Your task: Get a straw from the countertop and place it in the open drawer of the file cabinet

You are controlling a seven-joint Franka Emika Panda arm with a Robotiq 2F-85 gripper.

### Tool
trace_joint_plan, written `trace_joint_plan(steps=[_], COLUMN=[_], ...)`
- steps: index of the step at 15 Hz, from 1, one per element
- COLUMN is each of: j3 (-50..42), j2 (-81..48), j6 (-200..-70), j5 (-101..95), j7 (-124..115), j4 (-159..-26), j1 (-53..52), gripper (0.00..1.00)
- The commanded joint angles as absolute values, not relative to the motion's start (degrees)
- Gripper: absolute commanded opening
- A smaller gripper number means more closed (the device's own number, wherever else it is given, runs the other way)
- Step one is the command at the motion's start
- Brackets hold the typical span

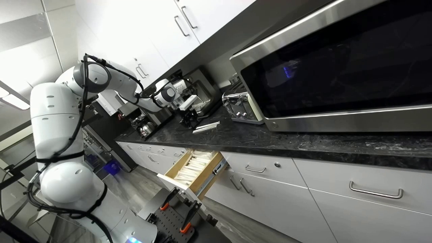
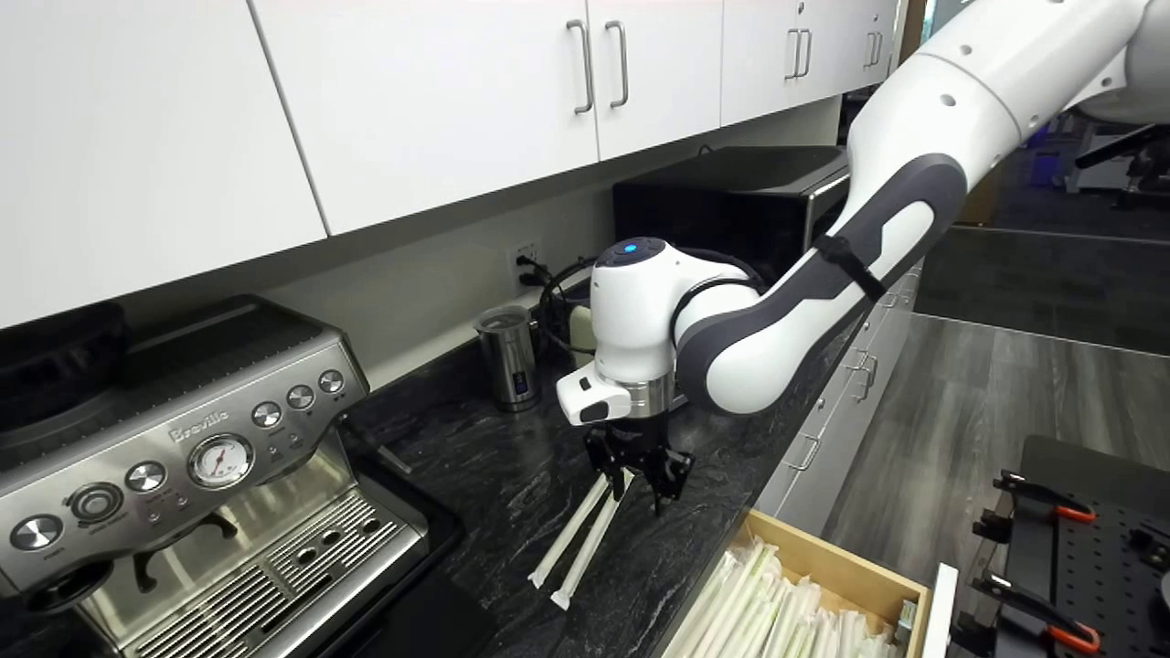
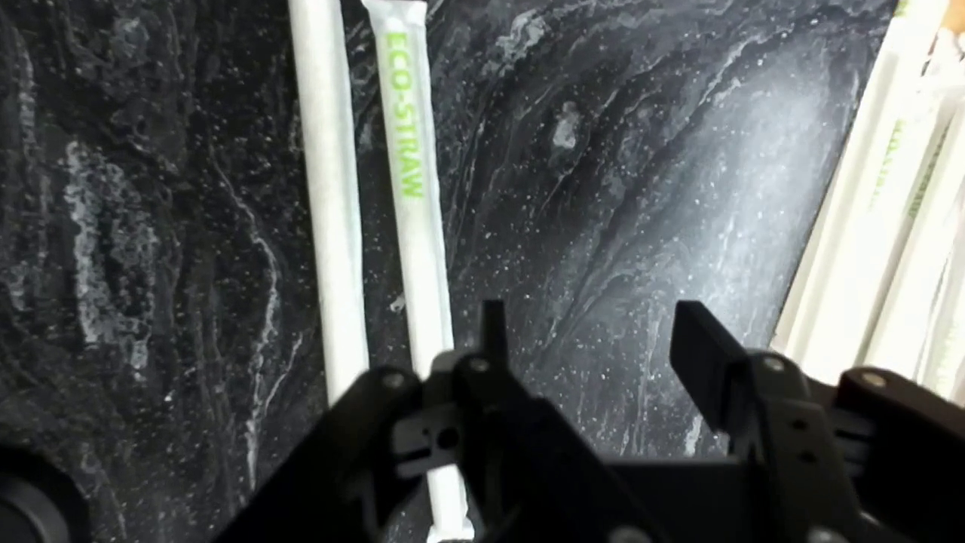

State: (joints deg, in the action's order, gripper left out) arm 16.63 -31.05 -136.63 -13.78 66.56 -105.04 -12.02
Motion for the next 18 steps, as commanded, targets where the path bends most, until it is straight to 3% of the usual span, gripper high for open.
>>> trace_joint_plan(steps=[1,3,8,13,17,18], j3=[16.6,16.4,16.2,16.3,16.4,16.4], j2=[-36.3,-38.5,-41.3,-43.4,-45.5,-45.9], j6=[-137.2,-137.5,-138.7,-137.4,-136.8,-136.9], j5=[-14.0,-14.3,-14.5,-14.1,-14.0,-13.9], j7=[70.5,71.6,72.8,73.7,74.1,74.4], j4=[-100.1,-98.0,-94.2,-91.0,-89.2,-88.8], j1=[-12.1,-12.3,-12.7,-12.7,-12.8,-12.9], gripper=[0.52,0.57,0.49,0.51,0.39,0.24])
